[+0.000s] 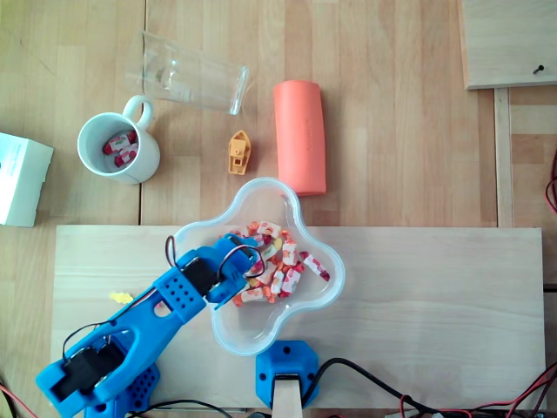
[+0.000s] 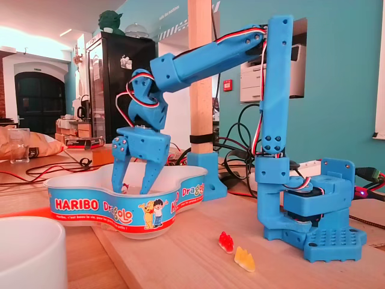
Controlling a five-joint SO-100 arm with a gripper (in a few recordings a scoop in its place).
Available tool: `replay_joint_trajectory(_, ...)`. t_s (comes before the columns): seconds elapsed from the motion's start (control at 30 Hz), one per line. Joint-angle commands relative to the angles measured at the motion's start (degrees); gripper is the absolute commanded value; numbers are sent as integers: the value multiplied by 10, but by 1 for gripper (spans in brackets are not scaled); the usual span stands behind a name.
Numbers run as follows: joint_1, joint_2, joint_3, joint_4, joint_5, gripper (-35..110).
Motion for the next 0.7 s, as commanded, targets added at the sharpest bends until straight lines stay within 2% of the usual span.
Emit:
replay_joint_trajectory(0.0,11,8,-27,-13,-4,19)
replay_joint_trajectory(0.67,13,-19,-27,-54,-5,19)
